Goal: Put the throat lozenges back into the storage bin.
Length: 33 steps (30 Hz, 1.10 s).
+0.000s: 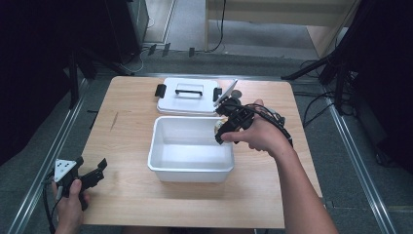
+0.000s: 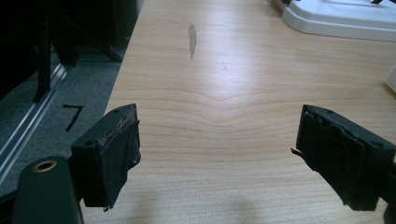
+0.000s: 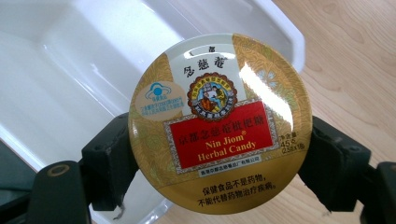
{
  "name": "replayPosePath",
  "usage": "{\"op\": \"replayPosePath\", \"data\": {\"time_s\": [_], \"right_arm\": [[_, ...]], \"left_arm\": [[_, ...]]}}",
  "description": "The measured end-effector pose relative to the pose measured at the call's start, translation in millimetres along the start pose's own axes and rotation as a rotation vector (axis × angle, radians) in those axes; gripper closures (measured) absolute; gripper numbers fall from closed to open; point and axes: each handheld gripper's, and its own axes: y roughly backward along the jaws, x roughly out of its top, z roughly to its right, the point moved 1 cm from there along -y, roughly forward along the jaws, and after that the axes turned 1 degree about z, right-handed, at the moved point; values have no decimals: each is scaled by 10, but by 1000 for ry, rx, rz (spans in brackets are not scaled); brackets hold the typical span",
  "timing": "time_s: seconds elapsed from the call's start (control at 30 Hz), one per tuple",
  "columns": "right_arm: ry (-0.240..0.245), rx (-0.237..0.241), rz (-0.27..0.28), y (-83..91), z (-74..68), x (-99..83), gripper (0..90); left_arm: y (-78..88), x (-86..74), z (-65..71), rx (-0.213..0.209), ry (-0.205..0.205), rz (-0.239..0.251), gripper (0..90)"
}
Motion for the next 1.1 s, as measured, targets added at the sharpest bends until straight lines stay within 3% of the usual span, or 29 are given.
{"op": "replayPosePath", "data": {"time_s": [0.13, 0.3, 0.47, 0.7, 1.1], "right_arm": [[67, 13, 13, -42, -60, 6, 209], [270, 32, 35, -118, -144, -29, 210], [375, 44, 43, -191, -183, -56, 209], [442, 49, 28, -294, -213, -70, 209], [459, 54, -5, -515, -170, -111, 209]], "left_arm": [[-1, 1, -2, -1, 1, -1, 139], [-2, 1, -3, -2, 1, -1, 139], [-1, 1, -6, -5, 2, -4, 139], [-2, 1, -10, -8, 5, -2, 140], [-5, 2, -14, -12, 7, -3, 140]]}}
